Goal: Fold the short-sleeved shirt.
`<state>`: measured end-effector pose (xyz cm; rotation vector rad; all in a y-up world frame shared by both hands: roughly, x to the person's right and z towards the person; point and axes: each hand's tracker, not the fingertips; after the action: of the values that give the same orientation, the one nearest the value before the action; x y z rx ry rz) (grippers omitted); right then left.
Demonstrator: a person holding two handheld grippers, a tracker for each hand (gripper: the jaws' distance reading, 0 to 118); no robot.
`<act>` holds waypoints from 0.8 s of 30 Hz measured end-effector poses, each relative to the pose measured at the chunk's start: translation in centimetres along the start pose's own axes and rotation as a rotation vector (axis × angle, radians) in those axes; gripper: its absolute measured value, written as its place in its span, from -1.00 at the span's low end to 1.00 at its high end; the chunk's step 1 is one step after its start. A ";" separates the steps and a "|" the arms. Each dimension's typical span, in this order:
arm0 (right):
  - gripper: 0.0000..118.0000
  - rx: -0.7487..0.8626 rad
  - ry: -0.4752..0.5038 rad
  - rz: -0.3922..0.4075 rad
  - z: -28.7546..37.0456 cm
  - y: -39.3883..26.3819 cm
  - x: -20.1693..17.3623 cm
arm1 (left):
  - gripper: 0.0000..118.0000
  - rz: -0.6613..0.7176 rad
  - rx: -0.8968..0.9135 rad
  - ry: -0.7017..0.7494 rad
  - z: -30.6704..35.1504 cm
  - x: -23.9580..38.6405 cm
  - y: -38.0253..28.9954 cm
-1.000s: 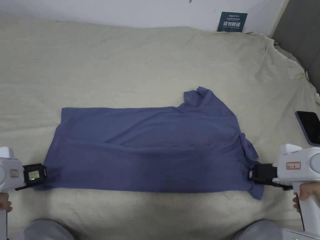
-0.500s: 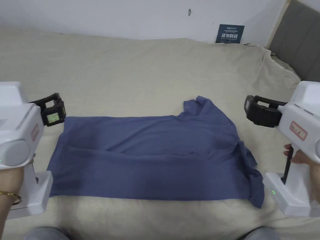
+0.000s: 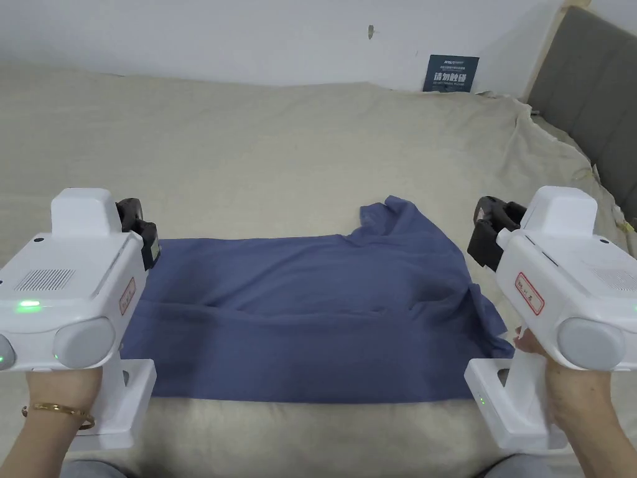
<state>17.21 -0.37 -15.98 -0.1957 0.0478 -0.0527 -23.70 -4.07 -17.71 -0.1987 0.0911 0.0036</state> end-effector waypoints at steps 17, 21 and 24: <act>-1.00 -0.038 0.002 -0.012 -2.2 -0.7 -0.3 | -1.00 0.041 -0.094 -0.023 -2.9 -0.4 0.1; -1.00 -0.051 0.003 -0.011 -3.0 -0.7 -0.8 | 0.01 0.011 -0.209 -0.014 -6.5 -1.6 1.3; -1.00 -0.068 0.002 -0.014 -4.1 -0.9 -0.6 | 0.96 0.021 -0.311 -0.018 -9.3 -2.7 2.2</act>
<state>16.40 -1.99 -19.80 -0.2636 0.0503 -0.0651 -27.22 -3.73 -27.02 -0.5079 0.0743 0.0411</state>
